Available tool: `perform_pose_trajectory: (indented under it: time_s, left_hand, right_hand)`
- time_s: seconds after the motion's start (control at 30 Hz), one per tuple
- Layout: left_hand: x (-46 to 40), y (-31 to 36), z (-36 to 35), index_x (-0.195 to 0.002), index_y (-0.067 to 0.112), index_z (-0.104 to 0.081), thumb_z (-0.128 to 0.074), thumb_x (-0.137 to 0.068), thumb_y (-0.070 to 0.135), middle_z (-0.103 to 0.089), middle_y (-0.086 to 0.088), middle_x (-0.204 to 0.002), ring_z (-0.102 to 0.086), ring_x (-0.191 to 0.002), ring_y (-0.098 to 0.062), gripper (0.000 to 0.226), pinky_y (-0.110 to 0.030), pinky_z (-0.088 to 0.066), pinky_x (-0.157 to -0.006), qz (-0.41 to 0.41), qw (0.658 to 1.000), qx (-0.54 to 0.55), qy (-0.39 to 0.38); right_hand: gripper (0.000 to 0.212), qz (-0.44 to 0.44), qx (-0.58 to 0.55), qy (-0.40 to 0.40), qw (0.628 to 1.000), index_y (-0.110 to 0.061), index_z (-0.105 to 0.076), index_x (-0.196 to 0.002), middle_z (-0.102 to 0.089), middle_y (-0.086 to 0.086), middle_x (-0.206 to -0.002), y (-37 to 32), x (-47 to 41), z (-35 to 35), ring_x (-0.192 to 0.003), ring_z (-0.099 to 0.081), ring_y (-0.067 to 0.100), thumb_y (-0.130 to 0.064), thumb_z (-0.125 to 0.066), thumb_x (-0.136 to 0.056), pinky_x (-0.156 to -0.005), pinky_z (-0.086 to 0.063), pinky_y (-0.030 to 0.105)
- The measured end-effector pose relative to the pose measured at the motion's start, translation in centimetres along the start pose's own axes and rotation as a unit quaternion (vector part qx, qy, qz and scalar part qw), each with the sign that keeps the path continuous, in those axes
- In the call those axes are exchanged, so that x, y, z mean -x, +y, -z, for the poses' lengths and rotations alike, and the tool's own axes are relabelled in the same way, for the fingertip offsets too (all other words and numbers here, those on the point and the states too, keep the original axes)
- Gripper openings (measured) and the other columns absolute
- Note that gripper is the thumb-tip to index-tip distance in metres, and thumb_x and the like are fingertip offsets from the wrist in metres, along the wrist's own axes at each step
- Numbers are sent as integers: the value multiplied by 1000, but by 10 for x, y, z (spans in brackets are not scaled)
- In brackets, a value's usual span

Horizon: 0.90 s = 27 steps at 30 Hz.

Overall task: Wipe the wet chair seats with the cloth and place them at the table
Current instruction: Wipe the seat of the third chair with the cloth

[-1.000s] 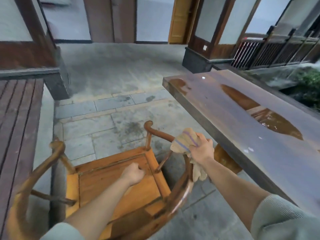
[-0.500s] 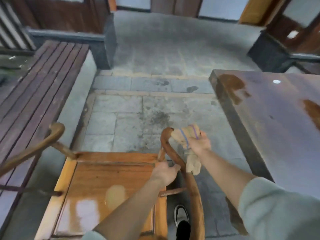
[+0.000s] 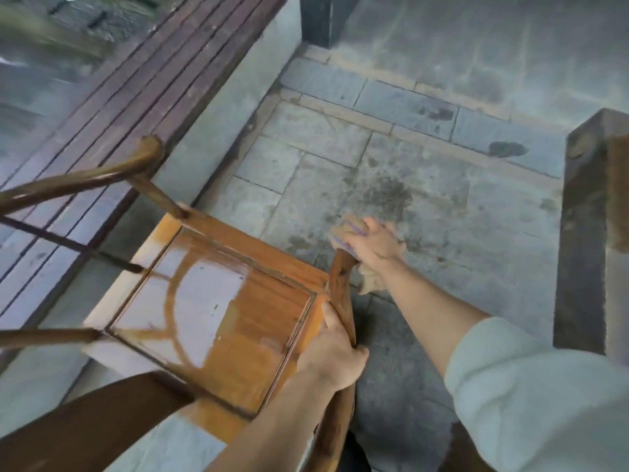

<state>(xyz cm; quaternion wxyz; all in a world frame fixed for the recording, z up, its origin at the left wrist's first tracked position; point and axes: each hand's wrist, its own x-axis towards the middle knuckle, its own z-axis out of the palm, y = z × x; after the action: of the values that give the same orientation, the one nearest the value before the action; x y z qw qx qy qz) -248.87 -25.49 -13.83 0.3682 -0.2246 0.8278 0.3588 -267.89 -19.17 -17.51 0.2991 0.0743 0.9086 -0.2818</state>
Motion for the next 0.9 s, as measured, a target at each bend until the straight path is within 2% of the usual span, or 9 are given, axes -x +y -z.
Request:
perform_pose_trajectory:
  time_s: [0.07,0.13,0.2,0.33,0.43,0.6,0.73,0.83,0.9]
  left_hand:
    - [14,-3,-2,-154,18,18,-46,-91,53,-24,-11,-160,-54,-124,-30,97,-43,-46,-98,18,1000,-12,0]
    - [34,-11,-7,-152,12,-17,-42,-89,61,-35,-14,-150,-47,-127,-34,83,-47,-43,-101,28,999,-46,-4]
    - [69,-31,-17,-142,10,-35,-38,-87,68,-42,-15,-142,-46,-125,-36,80,-49,-43,-99,33,997,-68,-17]
    - [138,-76,-28,-125,13,-48,-34,-85,72,-57,-13,-122,-57,-112,-34,73,-44,-46,-87,-3,997,-70,-25]
    - [197,-115,-19,-102,16,-50,-29,-87,71,-64,-13,-104,-62,-97,-35,60,-42,-46,-76,-84,978,-189,32]
    - [284,-194,11,-101,18,-55,-43,-85,68,-67,-8,-94,-65,-85,-34,54,-38,-48,-67,-130,917,-344,156]
    - [331,-242,34,-103,23,-62,-53,-84,62,-68,-2,-97,-63,-96,-29,45,-41,-47,-90,-134,875,-405,228]
    - [349,-274,56,-110,27,-60,-56,-83,56,-64,2,-105,-56,-107,-26,40,-43,-40,-98,-127,863,-413,262]
    - [355,-301,78,-116,28,-57,-59,-83,46,-61,3,-112,-53,-113,-24,37,-45,-32,-107,-112,856,-414,288]
  right_hand:
    - [94,45,45,-21,998,-32,-52,-144,-37,10,-145,-6,29,-11,-130,-48,36,-78,-49,-62,-114,-37,45]
    - [71,99,73,-20,992,-32,-58,-135,-40,9,-140,-4,56,-25,-121,-54,34,-73,-60,-77,-108,-42,39]
    - [58,153,140,-25,978,-34,-60,-133,-40,6,-135,-4,90,-35,-118,-55,33,-67,-64,-85,-101,-47,40]
    - [53,192,240,-67,949,-36,-61,-131,-36,2,-124,9,150,-35,-119,-51,34,-64,-64,-87,-99,-49,44]
    - [56,190,279,-61,940,-35,-58,-134,-35,1,-116,27,213,-36,-120,-49,36,-65,-57,-87,-102,-45,41]
    - [70,205,341,-39,917,-29,-37,-152,-38,17,-149,35,336,-70,-133,-43,41,-71,-27,-96,-108,-37,47]
    - [77,201,328,-108,917,-30,7,-165,-12,23,-168,2,428,-93,-147,-35,44,-65,-19,-101,-114,-33,49]
    - [82,212,289,-173,917,-25,14,-164,-4,21,-170,-28,481,-102,-150,-28,43,-49,-36,-103,-116,-30,49]
    - [100,254,292,-215,896,-22,17,-163,-7,22,-170,-45,503,-109,-146,-37,41,-35,-56,-96,-110,-39,42]
